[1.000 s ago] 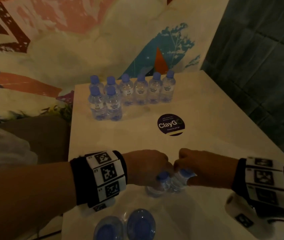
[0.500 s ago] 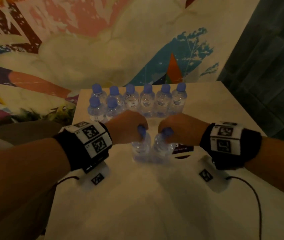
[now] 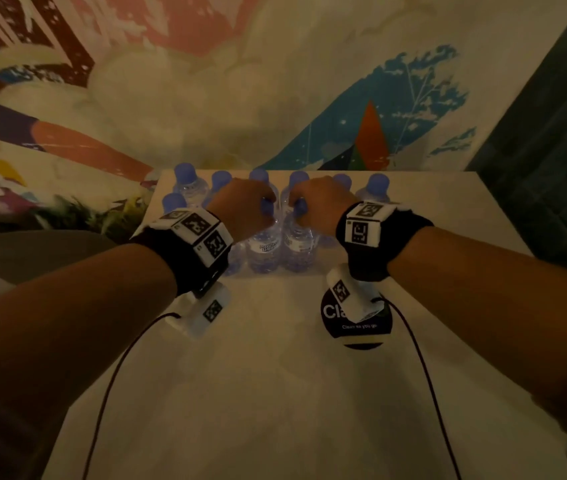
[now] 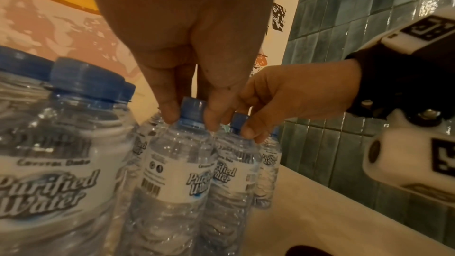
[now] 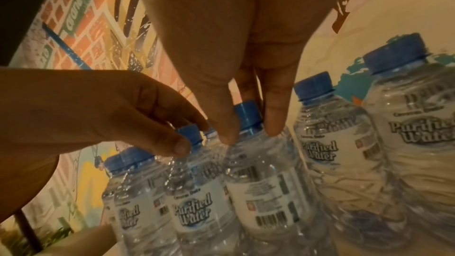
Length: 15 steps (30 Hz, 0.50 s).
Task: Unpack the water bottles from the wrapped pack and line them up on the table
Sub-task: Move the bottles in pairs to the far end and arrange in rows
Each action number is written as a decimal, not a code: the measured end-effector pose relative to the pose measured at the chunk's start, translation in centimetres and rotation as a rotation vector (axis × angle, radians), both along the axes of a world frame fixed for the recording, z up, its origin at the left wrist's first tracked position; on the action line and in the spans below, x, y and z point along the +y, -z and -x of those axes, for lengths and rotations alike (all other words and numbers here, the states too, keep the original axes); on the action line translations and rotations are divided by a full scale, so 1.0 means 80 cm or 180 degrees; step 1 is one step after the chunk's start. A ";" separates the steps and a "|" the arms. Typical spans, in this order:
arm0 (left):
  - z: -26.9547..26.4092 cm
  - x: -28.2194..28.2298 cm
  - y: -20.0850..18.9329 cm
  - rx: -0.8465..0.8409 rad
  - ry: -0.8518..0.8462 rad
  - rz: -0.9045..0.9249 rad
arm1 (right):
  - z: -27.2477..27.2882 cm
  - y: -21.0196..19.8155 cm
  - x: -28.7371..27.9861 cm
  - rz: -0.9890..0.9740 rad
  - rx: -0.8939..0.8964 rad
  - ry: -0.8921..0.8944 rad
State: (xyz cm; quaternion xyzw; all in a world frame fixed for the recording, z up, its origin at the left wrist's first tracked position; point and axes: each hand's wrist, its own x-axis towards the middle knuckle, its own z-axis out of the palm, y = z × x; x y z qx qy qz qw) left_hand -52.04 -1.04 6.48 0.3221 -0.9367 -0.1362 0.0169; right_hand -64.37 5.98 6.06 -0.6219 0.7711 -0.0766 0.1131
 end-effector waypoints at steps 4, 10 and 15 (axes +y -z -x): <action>-0.008 0.015 -0.004 -0.0045 -0.0136 -0.0100 | -0.001 0.003 0.013 -0.0017 -0.0076 -0.0086; -0.074 0.048 -0.033 0.0564 -0.0024 -0.0159 | 0.004 0.005 0.086 0.0559 -0.0302 0.0083; -0.189 0.070 -0.036 0.0353 -0.0137 -0.0796 | -0.035 0.001 0.179 0.0157 -0.0696 0.0418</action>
